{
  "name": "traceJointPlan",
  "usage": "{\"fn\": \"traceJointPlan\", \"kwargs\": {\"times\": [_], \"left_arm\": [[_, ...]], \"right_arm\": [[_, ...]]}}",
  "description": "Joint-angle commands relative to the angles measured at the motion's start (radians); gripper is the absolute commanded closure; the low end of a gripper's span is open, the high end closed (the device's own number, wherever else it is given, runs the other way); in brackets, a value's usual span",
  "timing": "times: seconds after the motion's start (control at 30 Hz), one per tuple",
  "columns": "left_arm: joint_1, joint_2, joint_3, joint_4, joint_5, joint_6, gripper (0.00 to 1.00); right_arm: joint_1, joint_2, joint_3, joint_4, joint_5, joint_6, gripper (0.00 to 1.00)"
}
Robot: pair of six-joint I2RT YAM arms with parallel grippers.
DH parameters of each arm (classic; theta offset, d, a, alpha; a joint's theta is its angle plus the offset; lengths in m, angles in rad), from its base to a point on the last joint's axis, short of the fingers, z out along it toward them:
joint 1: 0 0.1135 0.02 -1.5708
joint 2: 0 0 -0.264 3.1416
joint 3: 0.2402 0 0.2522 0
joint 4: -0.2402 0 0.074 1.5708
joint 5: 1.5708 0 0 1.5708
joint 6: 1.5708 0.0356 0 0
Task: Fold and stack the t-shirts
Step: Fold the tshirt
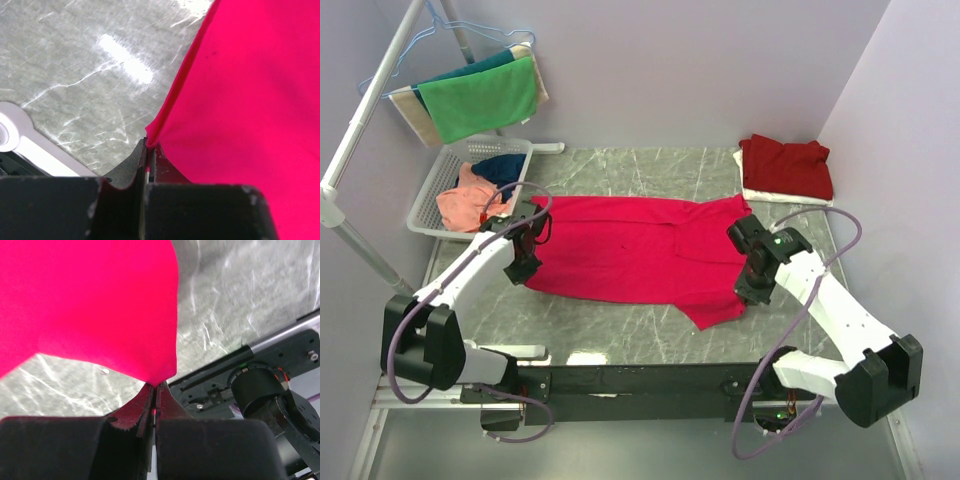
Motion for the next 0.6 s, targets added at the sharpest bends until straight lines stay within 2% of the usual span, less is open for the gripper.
{"fn": "traceJointPlan", "kwargs": {"times": [0.0,0.27,0.57], "left_arm": [[0.02,0.044,0.058,0.044,-0.006,0.018,0.99],[0.068,0.185,0.167,0.115,-0.012,0.067,0.99],[0.135,0.36,0.315,0.17,-0.019,0.119,0.99]], "right_arm": [[-0.043,0.041,0.117,0.041,0.077,-0.048,1.0],[-0.186,0.136,0.222,0.164,0.07,-0.14,1.0],[-0.243,0.278,0.275,0.285,0.041,-0.19,1.0]]}}
